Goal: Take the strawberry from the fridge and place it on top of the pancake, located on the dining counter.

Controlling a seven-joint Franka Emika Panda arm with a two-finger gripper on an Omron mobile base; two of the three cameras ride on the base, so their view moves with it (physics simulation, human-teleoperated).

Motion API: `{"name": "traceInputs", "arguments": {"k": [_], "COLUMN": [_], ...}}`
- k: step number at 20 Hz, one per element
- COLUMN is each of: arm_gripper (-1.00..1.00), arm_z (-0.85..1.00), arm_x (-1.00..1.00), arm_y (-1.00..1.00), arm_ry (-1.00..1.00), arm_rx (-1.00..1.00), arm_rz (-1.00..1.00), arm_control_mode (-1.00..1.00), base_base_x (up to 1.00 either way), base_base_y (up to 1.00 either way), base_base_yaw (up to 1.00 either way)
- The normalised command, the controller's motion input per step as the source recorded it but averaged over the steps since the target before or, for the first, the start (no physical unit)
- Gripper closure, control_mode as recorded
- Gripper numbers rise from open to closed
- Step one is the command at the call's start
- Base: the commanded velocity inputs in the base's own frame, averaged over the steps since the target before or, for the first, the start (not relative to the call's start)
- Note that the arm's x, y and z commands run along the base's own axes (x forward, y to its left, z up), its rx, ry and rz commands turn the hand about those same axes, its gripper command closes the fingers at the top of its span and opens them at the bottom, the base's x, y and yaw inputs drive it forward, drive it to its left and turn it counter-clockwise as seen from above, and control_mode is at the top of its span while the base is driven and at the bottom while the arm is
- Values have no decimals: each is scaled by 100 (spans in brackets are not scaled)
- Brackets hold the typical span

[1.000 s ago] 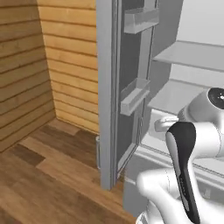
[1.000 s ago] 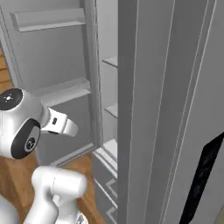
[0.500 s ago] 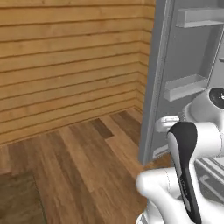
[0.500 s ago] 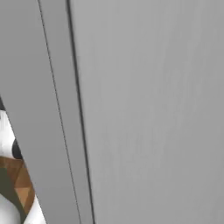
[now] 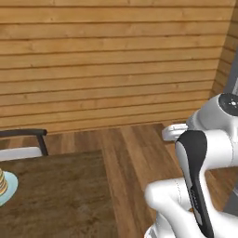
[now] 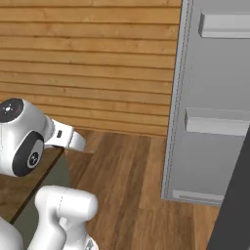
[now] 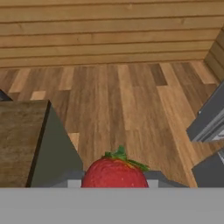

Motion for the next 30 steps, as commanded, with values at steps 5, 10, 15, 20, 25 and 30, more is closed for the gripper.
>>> {"name": "traceInputs", "arguments": {"k": [5,10,15,20,25,30], "arm_gripper": [100,100,100,100,100,100], "arm_z": [0,0,0,0,0,0], "arm_x": [0,0,0,0,0,0], "arm_y": [0,0,0,0,0,0], "arm_ry": [0,0,0,0,0,0], "arm_rx": [0,0,0,0,0,0], "arm_rz": [0,0,0,0,0,0], "arm_control_mode": [100,100,100,100,100,100], "base_base_x": [91,100,100,100,100,100], "base_base_y": [7,-2,-1,0,0,0], "base_base_yaw": [-5,-12,-11,-4,3,6]}}
